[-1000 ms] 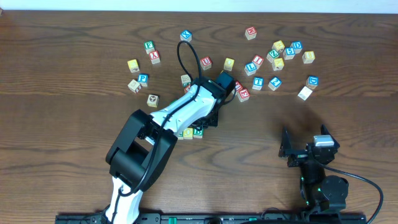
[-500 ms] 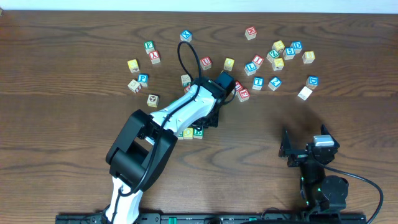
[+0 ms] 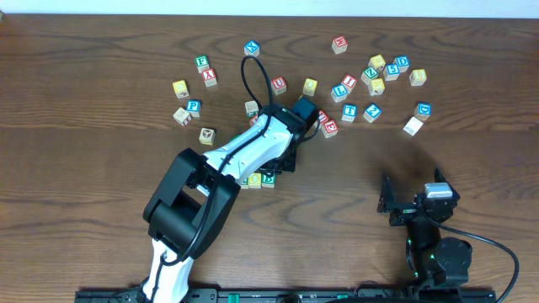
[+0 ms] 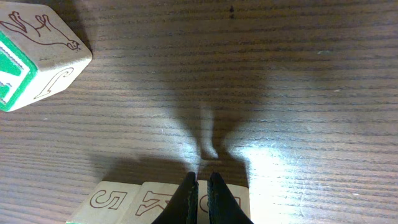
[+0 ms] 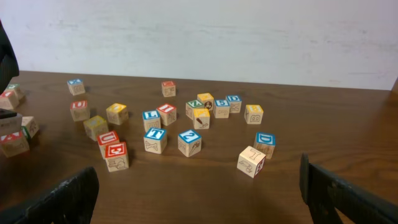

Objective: Spell out ROBOT

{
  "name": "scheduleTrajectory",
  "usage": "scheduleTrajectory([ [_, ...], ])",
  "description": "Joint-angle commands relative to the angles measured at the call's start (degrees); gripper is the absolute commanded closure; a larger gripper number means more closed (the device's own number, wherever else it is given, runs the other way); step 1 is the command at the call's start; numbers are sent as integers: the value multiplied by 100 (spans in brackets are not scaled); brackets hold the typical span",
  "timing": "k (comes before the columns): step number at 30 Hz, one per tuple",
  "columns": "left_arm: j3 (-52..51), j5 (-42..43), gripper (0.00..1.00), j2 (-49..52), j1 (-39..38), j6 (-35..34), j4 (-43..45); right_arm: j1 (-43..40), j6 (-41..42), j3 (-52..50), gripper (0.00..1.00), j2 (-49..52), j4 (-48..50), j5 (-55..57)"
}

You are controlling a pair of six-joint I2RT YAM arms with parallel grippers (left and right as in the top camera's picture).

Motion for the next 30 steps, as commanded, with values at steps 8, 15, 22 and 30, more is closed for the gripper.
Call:
scheduleTrajectory([
  [8,-24,-13,93,63,2,197,286,-28,37,-9,1,-31,-22,4],
  [15,-24,-4,92,63,0,651,1182,-28,37,-9,1,-31,-22,4],
  [22,-24,1779,93,63,-55,2035,782,-28,37,-9,1,-31,-22,4],
  [30,-24,1799,93,63,-317,2649,118,-28,37,-9,1,-31,-22,4],
])
